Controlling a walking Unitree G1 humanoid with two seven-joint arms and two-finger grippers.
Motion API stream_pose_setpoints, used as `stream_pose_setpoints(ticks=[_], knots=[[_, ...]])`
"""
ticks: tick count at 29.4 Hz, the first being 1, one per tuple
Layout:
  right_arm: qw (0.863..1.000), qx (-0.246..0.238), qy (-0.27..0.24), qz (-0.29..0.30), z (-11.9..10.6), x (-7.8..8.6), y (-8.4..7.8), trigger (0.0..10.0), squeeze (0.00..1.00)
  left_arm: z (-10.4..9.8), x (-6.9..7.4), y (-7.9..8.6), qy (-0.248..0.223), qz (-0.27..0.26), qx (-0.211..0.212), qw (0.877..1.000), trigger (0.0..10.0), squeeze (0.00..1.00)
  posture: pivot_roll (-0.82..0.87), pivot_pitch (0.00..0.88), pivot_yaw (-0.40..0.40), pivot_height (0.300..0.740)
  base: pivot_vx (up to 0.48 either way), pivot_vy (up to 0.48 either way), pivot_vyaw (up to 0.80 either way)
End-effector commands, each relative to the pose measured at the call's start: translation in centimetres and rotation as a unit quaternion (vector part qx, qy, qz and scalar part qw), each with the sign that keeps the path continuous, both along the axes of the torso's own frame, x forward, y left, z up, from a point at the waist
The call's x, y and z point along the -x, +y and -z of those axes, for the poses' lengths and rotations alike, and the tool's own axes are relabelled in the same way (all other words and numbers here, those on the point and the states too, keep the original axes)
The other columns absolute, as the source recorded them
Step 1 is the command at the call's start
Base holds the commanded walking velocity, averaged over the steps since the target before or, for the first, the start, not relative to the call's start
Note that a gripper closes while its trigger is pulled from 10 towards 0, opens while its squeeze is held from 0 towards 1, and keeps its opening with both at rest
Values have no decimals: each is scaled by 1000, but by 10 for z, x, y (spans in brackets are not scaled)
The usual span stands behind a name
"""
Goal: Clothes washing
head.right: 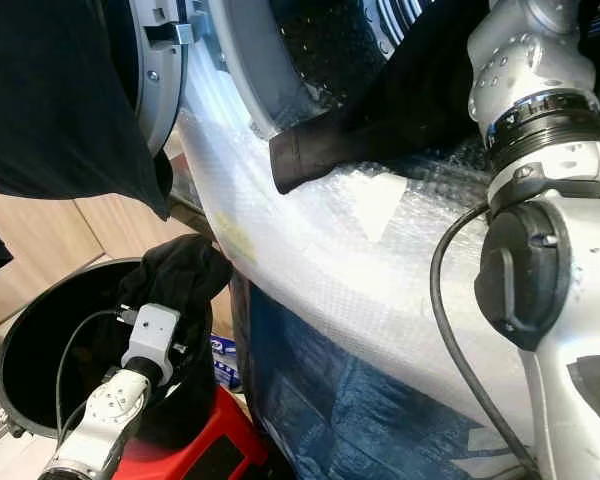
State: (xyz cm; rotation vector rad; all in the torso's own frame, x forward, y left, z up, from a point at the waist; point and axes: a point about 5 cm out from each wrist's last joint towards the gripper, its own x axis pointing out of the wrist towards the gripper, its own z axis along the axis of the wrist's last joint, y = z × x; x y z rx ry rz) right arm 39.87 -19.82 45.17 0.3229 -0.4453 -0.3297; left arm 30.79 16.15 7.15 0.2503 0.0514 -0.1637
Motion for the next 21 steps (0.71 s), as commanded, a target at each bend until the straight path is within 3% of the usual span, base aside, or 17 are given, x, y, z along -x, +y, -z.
stream_pose_setpoints(ticks=[1, 4, 5, 6, 11, 21], knots=[[999, 30, 18, 0, 5, -3, 5, 10000, 0, 9, 3, -5, 24, 14, -6, 1000, 10000, 0, 98, 44, -10, 740, 0, 0, 0], [996, 72, 43, 0, 16, -8, 9, 10000, 0, 10, 4, -6, 24, 13, -3, 1000, 10000, 0, 99, 53, -12, 740, 0, 0, 0], [993, 104, 60, 0, 23, -11, 12, 10000, 216, 10, 4, -6, 24, 12, -3, 1000, 10000, 0, 99, 60, -14, 740, 0, 0, 0], [990, 121, 66, 0, 26, -12, 13, 10000, 1000, 10, 4, -6, 24, 11, -2, 1000, 10000, 0, 95, 66, -13, 740, 0, 0, 0], [979, 186, 85, 2, 36, -15, 17, 10000, 1000, 10, 4, -5, 25, 10, 0, 1000, 10000, 0, 90, 78, -13, 740, 0, 0, 0], [972, 217, 91, -13, 42, -17, 20, 10000, 1000, 12, 6, -7, 30, 14, -2, 999, 10000, 0, 81, 79, -14, 740, 0, 0, 0]])
